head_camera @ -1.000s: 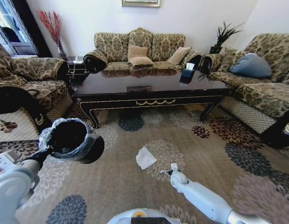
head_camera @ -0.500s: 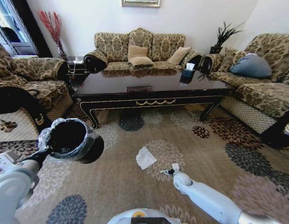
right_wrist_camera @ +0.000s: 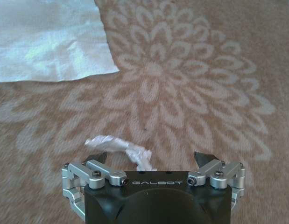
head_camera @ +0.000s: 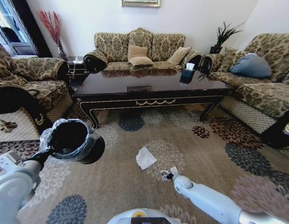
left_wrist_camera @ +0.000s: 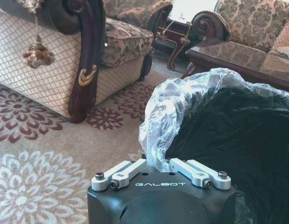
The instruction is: Move to the front of the table and pick up the trash from the floor, then place it into the trash bin.
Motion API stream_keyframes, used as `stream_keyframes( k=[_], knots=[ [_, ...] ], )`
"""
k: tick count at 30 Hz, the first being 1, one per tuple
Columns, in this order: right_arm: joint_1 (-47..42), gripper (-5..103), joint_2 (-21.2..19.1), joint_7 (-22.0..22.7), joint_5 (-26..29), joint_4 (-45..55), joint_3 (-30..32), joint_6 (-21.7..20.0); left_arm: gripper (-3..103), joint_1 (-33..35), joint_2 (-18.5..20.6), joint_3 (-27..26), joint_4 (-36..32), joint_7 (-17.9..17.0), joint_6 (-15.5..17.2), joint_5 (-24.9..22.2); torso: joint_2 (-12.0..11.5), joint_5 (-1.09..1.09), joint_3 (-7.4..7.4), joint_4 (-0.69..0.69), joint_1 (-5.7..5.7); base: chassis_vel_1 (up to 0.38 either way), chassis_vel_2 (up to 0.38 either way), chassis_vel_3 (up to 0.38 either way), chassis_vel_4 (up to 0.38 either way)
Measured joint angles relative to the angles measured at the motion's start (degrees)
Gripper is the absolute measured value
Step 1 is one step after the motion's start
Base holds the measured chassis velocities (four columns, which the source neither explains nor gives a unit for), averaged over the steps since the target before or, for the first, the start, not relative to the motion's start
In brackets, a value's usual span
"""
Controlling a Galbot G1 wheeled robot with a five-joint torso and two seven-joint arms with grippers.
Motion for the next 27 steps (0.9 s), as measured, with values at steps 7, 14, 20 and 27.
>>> stream_keyframes(
  k=[7,14,20,27],
  knots=[
    [1.7,101,0.7,-4.2,-1.9,-3.3,-0.8,2.2,2,0.1,0.2,-0.3,0.1,0.1,0.0,0.0,0.0,-0.01,0.00,0.00,0.00,0.000,0.000,0.000,0.000],
    [1.0,80,0.9,-4.4,-1.1,-3.5,-0.5,2.3,2,-0.1,0.4,0.0,0.3,0.1,0.0,0.0,0.0,0.00,0.00,-0.01,0.00,0.000,0.000,0.000,0.000],
    [-0.3,59,0.8,-4.5,-1.5,-3.0,-0.3,3.2,2,-0.3,0.4,0.6,0.6,0.1,0.0,0.4,0.0,0.00,0.00,0.00,0.00,0.000,0.000,0.000,0.000],
    [-1.7,32,0.6,-5.2,-2.7,-2.8,0.0,4.4,2,-0.4,0.4,0.7,0.8,0.1,0.0,0.6,0.0,0.01,0.00,0.02,0.00,0.000,0.000,0.000,0.000]
  ],
)
